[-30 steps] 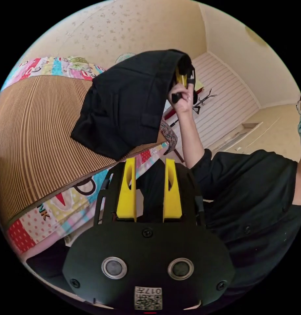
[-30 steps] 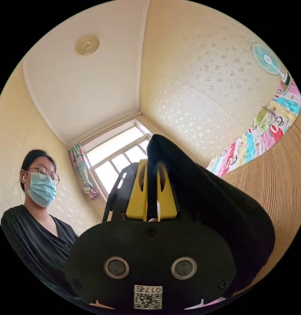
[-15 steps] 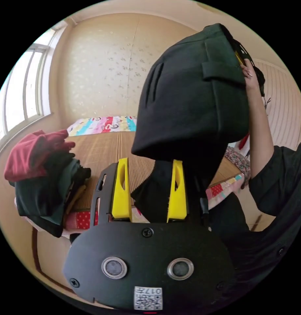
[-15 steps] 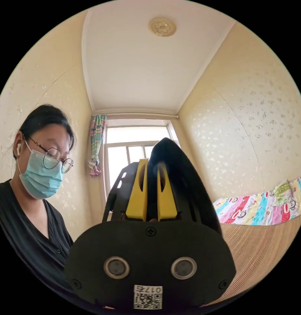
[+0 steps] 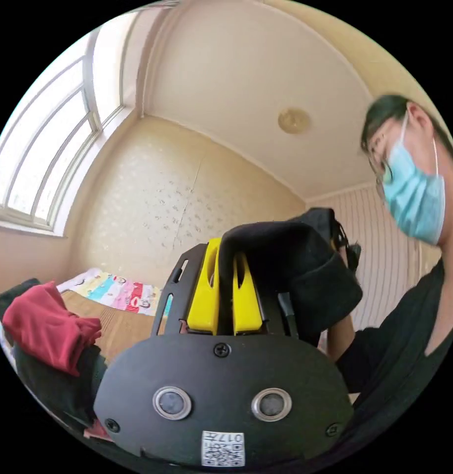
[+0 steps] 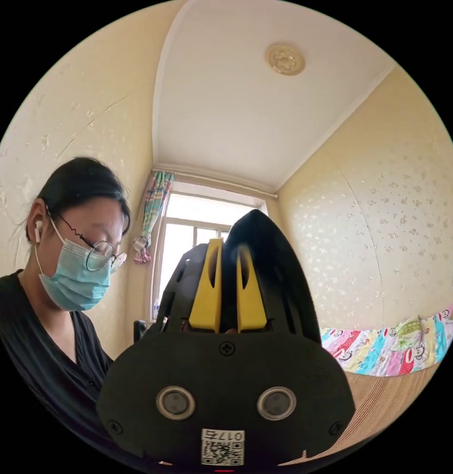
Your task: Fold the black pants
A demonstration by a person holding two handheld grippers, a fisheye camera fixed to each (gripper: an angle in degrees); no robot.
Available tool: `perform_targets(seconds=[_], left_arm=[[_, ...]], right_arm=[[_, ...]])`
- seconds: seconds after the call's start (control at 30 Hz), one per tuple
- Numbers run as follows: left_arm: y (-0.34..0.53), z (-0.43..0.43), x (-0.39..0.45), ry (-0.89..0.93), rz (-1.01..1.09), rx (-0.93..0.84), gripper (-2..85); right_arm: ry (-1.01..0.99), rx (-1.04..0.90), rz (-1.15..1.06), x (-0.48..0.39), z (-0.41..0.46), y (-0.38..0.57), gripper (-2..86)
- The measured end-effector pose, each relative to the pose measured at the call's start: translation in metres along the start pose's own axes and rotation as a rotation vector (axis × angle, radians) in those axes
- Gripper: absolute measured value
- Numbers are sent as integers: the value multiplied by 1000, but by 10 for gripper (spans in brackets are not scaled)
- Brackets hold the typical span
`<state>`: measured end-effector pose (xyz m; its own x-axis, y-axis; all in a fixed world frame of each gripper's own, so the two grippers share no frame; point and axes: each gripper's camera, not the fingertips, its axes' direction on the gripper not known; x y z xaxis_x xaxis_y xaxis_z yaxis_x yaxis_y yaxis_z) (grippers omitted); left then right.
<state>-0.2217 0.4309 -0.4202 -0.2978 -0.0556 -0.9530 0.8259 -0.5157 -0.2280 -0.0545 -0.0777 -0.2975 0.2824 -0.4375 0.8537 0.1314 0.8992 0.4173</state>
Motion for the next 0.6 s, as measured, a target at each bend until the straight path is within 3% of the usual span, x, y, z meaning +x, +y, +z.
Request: perform_targets(seconds=[0.17,0.33,0.43,0.53,0.6], left_arm=[[-127,43,-6,217,110,150,35],[-193,156,-7,192,142,-41,38],[-185,267,-37,81,157,-251,40],[-153,399,-107,-24,194,-508,47],[-87,481,-217,-89,-11,-746,71]], right_arm=[[58,115,-156,-27,-20,-60,15],[281,103,-216,6,-19,-90,11],[435,-25,-145,115,3,-93,17],[452,-191,131,310,32,-65,36],[534,-354,343,473,48,16,59]])
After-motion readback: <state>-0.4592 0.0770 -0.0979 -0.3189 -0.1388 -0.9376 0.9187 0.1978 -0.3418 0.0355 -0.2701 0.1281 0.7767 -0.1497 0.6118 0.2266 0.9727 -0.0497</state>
